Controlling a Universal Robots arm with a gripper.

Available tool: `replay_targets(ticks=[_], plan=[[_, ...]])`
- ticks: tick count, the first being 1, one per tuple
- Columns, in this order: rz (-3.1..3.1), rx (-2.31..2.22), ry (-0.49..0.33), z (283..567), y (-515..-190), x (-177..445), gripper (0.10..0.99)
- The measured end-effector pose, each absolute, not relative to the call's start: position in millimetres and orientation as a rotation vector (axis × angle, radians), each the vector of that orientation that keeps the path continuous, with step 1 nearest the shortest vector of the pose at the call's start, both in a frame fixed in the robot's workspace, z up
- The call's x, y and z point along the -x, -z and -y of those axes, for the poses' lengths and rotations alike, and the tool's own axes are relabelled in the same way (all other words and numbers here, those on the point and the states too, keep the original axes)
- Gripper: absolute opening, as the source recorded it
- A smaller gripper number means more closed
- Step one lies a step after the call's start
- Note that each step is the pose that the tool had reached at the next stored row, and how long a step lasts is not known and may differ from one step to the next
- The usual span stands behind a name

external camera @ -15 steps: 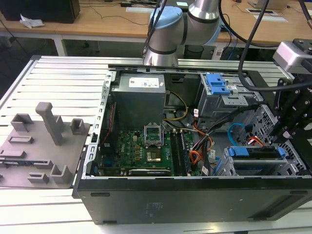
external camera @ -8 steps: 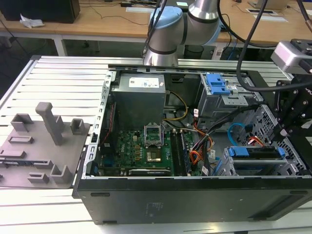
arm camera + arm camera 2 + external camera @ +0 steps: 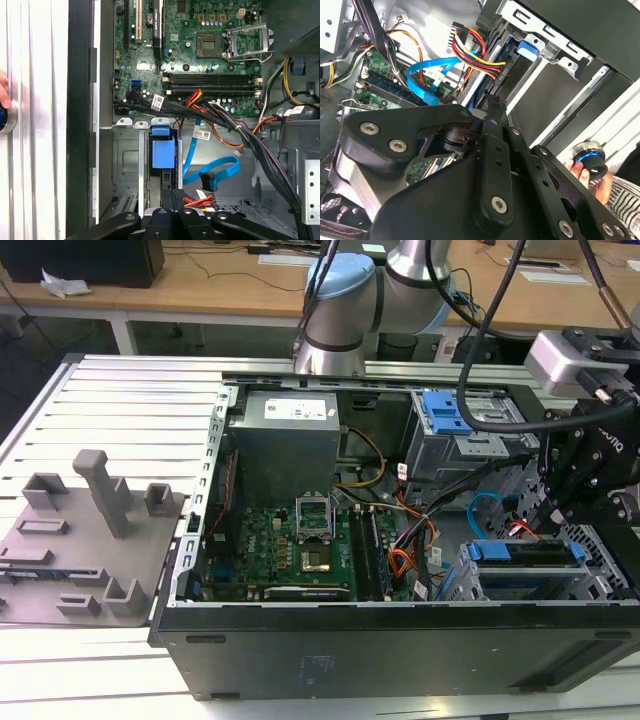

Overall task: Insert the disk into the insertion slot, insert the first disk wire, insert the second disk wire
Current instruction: 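Insert the first disk wire, then insert the second disk wire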

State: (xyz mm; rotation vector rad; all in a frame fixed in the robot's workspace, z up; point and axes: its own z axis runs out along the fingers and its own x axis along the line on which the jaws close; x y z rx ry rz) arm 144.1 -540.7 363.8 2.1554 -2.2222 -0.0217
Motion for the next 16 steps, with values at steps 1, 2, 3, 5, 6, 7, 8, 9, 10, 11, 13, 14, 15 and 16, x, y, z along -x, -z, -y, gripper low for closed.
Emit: replay_targets(ticks=[1, 2, 3, 5, 6, 7, 8, 9, 10, 11, 13, 14, 15, 16], plan=[[2.222, -2.155, 0.022, 540.6, -363.8, -144.1, 0.106], [2.222, -2.155, 0.022, 540.6, -363.8, -144.1, 0.106], [2.222, -2.155, 0.022, 540.6, -363.8, -144.1, 0.106], [2.222, -2.155, 0.022, 540.6, -363.8, -144.0, 0.106], [2.222, -2.155, 0.022, 540.6, -363.8, -144.0, 0.106], [2.222, -2.155, 0.022, 540.6, -363.8, -144.0, 0.106], [2.222, -2.155, 0.022, 540.6, -363.8, -144.0, 0.106], [2.222, -2.155, 0.022, 540.7, -363.8, -143.9, 0.106], [2.222, -2.155, 0.022, 540.6, -363.8, -143.9, 0.106], [2.222, -2.155, 0.022, 540.6, -363.8, -143.8, 0.106], [2.222, -2.155, 0.022, 540.6, -363.8, -143.8, 0.235], [2.222, -2.155, 0.022, 540.6, -363.8, -143.7, 0.361], [2.222, -2.155, 0.022, 540.6, -363.8, -143.8, 0.361], [2.222, -2.155, 0.022, 540.5, -363.8, -146.6, 0.361]])
